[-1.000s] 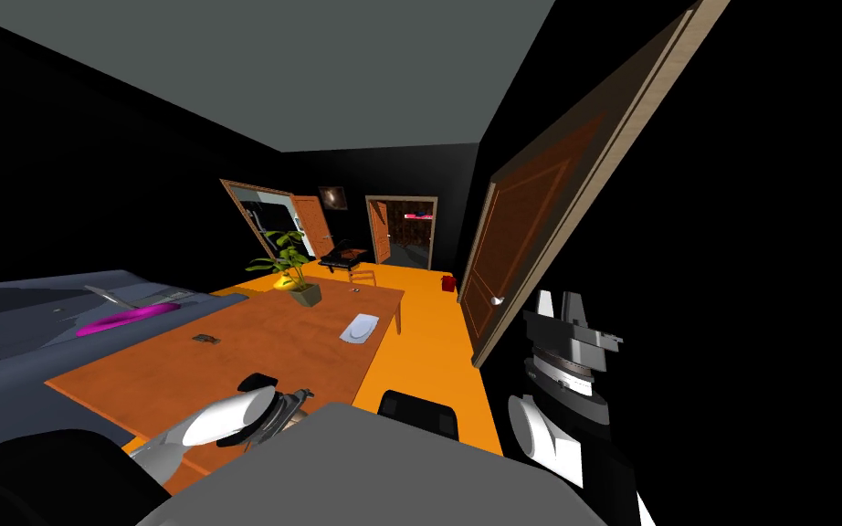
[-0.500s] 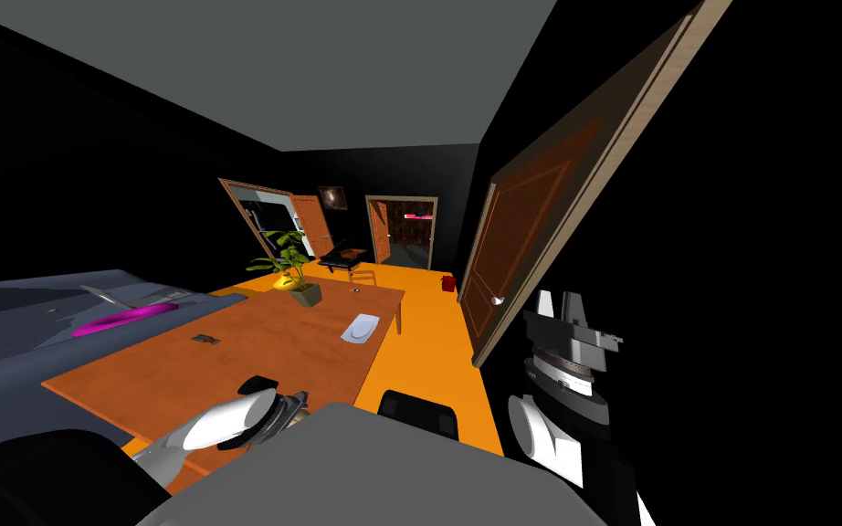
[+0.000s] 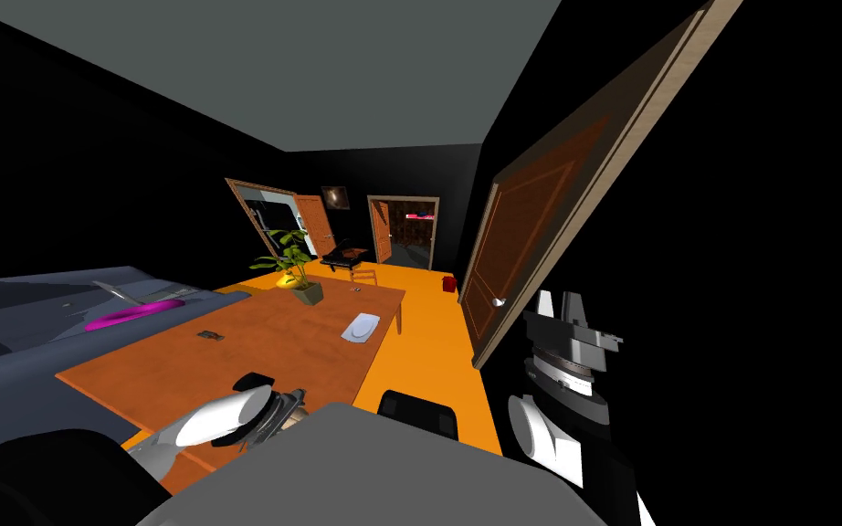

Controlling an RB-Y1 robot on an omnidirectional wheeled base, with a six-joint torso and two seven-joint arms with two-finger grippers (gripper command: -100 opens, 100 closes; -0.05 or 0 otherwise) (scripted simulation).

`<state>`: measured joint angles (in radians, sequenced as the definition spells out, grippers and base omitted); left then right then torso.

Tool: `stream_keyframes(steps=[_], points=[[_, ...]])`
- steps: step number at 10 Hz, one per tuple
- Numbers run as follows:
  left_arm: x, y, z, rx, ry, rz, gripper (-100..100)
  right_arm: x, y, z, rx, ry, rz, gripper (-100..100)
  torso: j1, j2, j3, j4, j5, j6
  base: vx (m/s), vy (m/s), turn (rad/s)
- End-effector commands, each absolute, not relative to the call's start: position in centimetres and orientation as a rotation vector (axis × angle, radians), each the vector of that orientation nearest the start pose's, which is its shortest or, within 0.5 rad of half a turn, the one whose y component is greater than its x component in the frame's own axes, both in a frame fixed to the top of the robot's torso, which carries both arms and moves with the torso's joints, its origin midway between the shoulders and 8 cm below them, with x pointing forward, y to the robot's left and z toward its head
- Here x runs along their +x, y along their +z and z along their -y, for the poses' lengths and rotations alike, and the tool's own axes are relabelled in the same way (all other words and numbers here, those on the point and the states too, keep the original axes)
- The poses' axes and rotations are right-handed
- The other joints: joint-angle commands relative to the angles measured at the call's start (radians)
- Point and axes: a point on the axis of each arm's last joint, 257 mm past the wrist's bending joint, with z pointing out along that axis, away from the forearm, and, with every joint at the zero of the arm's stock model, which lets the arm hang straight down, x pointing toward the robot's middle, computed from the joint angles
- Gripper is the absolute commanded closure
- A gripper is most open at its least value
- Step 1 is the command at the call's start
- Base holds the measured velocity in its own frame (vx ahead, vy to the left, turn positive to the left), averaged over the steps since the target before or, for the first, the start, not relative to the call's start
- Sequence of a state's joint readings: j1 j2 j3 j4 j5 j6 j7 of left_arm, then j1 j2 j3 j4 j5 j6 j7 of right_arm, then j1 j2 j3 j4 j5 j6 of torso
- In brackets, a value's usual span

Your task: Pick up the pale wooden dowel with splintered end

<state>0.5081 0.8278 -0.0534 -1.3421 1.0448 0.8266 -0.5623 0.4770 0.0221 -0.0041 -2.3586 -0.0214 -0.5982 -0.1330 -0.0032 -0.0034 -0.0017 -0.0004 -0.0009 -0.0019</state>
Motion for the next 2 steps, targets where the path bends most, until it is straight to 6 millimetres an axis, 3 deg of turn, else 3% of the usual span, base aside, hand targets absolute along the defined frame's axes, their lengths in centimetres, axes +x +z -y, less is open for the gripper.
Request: stream_keyframes(steps=[1,2], points=[[10.41,-51.85,-50.56,-2.002,-0.12,-2.33,100,30.71,8.2,27.62,0.561,1.485,-0.412,0,0.0,0.0,0.0,0.0,0.0,0.0,0.006,-0.027,0.021],[10.4,-51.77,-50.6,-2.001,-0.12,-2.332,0,30.71,8.2,27.61,0.561,1.485,-0.412,0,0.001,0.0,0.0,0.0,0.001,0.0,0.001,-0.005,-0.002]])
